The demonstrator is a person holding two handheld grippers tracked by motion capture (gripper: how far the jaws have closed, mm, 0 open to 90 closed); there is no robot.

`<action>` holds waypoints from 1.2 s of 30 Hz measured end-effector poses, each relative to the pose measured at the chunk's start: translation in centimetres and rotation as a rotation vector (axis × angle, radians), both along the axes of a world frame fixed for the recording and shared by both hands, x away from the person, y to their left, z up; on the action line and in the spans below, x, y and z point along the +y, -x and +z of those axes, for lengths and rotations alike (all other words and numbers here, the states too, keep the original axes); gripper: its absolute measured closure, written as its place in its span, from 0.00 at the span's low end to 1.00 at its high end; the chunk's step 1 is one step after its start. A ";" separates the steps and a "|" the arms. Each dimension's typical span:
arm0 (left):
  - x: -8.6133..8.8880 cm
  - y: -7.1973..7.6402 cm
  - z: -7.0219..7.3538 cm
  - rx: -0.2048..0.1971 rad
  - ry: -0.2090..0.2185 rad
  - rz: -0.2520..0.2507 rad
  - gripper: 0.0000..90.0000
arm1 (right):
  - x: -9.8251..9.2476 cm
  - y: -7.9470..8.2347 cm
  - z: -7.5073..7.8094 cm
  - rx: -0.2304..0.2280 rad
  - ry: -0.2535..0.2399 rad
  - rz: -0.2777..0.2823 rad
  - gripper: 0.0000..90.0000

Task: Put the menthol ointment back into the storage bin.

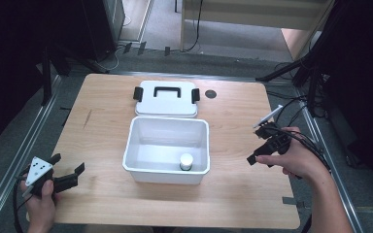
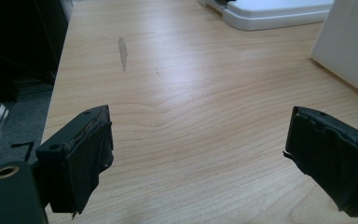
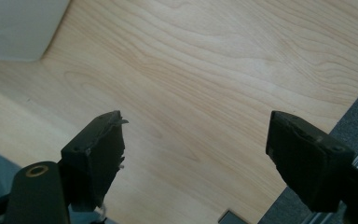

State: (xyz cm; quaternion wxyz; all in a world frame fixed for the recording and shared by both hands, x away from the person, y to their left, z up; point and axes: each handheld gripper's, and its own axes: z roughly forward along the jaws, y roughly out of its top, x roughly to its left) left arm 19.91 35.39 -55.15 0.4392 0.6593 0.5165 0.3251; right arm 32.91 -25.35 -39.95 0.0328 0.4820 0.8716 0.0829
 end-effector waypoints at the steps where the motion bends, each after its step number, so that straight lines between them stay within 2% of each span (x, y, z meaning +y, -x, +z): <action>1: 0.0 0.0 0.0 0.000 0.000 0.000 0.09 | -0.4 0.1 -0.3 -0.007 -0.009 -0.013 0.23; 8: 0.0 0.0 0.0 0.001 -0.003 0.000 0.09 | -2.7 1.0 -2.8 -0.088 -0.075 -0.064 0.23; 12: 0.0 0.0 0.0 0.001 -0.003 0.001 0.09 | -3.5 1.7 -4.3 -0.142 -0.095 -0.068 0.23; 15: 0.0 0.0 0.0 0.001 -0.004 0.002 0.09 | -4.2 2.4 -5.6 -0.212 -0.122 -0.084 0.25; 17: 0.0 0.0 0.0 0.000 -0.004 0.002 0.09 | -4.5 2.9 -6.2 -0.258 -0.137 -0.080 0.29; 19: 0.0 0.0 0.0 0.001 -0.004 0.002 0.09 | -4.8 3.4 -6.8 -0.301 -0.145 -0.077 0.29; 20: 0.0 0.0 0.0 0.001 -0.004 0.002 0.09 | -5.0 3.7 -7.1 -0.331 -0.152 -0.084 0.28; 23: 0.0 0.0 0.0 0.000 -0.004 0.002 0.09 | -5.4 4.4 -7.6 -0.376 -0.174 -0.099 0.27; 29: -0.1 0.0 0.0 0.001 -0.007 0.003 0.09 | -6.6 6.0 -9.2 -0.447 -0.212 -0.142 0.21; 33: -0.1 0.0 0.0 -0.001 -0.006 0.004 0.09 | -7.1 6.9 -10.4 -0.499 -0.211 -0.155 0.17; 36: 0.0 0.0 0.0 -0.001 -0.005 0.006 0.09 | -7.6 7.7 -11.2 -0.547 -0.232 -0.181 0.16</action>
